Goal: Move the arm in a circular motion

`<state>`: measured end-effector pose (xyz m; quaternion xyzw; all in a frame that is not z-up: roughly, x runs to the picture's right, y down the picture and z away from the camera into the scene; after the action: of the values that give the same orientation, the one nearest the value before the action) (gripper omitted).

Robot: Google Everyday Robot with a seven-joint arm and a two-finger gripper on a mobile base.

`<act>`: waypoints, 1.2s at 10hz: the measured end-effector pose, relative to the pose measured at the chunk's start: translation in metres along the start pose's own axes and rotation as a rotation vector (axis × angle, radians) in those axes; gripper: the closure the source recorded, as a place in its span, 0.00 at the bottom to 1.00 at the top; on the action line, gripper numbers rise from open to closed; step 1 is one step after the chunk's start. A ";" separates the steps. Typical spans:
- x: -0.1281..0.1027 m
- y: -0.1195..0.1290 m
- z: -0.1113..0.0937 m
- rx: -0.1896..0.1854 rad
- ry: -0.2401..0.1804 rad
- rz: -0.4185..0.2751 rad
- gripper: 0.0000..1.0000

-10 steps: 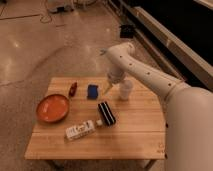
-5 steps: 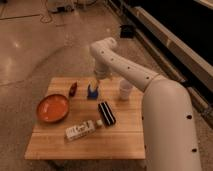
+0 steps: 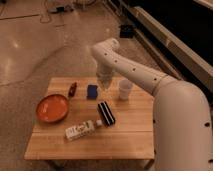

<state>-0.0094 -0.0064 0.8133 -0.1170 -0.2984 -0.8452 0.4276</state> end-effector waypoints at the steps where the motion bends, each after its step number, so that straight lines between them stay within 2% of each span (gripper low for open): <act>1: -0.001 -0.014 -0.002 0.000 -0.004 -0.012 0.62; 2: -0.004 -0.039 -0.006 -0.013 -0.011 -0.047 0.62; 4: -0.020 -0.058 -0.008 -0.018 -0.020 -0.072 0.62; 6: -0.028 -0.063 -0.005 -0.026 -0.030 -0.093 0.62; 8: -0.037 -0.080 -0.018 -0.024 -0.039 -0.130 0.62; 10: -0.052 -0.085 -0.013 -0.023 -0.045 -0.202 0.62; 12: -0.060 -0.082 -0.007 -0.025 -0.045 -0.203 0.62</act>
<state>-0.0378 0.0654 0.7473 -0.1104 -0.3078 -0.8849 0.3317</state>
